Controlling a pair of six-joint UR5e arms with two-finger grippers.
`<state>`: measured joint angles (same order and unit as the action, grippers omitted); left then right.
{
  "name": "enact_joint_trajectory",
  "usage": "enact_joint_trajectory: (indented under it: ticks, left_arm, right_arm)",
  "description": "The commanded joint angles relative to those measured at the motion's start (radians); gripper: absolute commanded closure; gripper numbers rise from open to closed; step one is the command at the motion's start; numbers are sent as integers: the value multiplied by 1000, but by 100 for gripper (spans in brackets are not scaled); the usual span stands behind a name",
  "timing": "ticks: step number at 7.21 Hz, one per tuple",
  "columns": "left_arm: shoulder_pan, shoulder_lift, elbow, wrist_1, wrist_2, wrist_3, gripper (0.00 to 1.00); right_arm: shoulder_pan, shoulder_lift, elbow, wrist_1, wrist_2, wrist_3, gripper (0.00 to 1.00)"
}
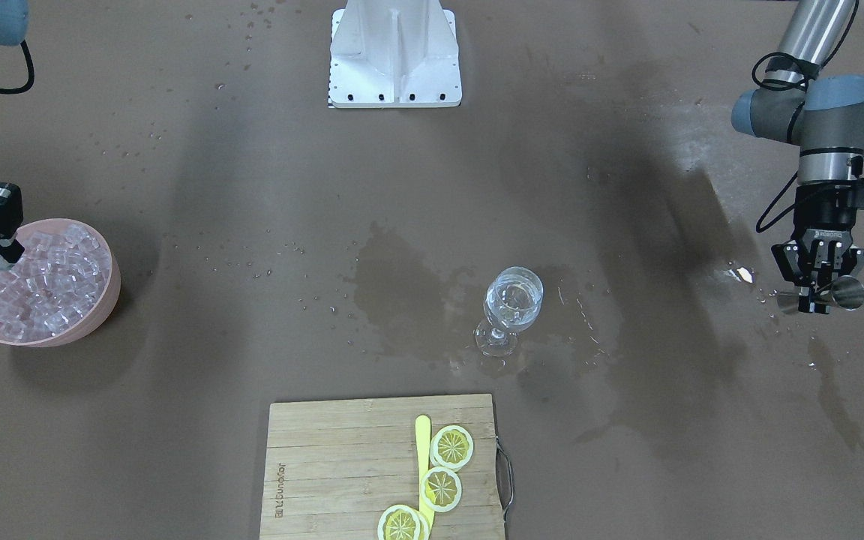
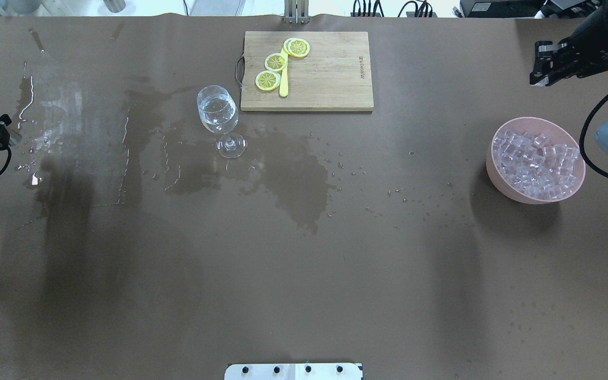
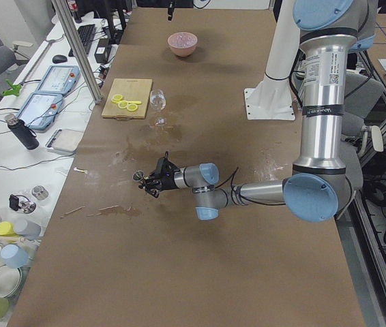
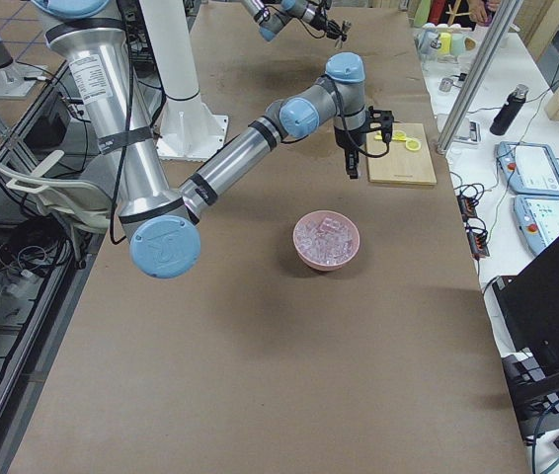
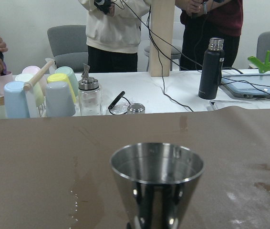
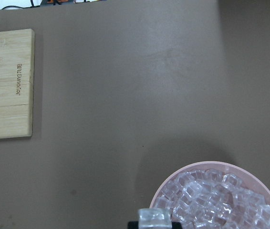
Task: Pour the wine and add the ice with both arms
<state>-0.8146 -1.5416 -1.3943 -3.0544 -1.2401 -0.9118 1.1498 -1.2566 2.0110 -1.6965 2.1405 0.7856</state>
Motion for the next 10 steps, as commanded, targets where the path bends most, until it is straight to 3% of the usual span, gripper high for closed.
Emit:
enact_joint_trajectory:
  ticks: [1, 2, 3, 5, 6, 7, 8, 10]
  left_arm:
    - [-11, 71, -235, 209, 4, -2, 75]
    - [-11, 136, -371, 289, 8, -12, 75]
    - [-11, 167, -437, 302, 92, -12, 75]
    - [-6, 149, -450, 397, 137, -12, 75]
    - [-2, 112, -453, 452, 139, -12, 75]
    - [-1, -40, -459, 644, 136, -9, 75]
    - [9, -96, -512, 781, 137, -10, 75]
    - [82, -221, -509, 940, 197, -9, 75]
  right_arm:
    - [-11, 5, 35, -50, 1, 0, 100]
    - [-22, 8, 35, -52, 1, 0, 100]
    - [-27, 6, 35, -54, -2, 0, 100]
    - [-28, 2, 47, -57, -1, 0, 100]
    - [-32, 17, 48, -101, -5, 1, 100]
    - [-30, 19, 45, -112, -10, 1, 100]
    - [-30, 17, 37, -118, -10, 1, 100]
    - [10, 6, 81, -184, 1, 1, 100]
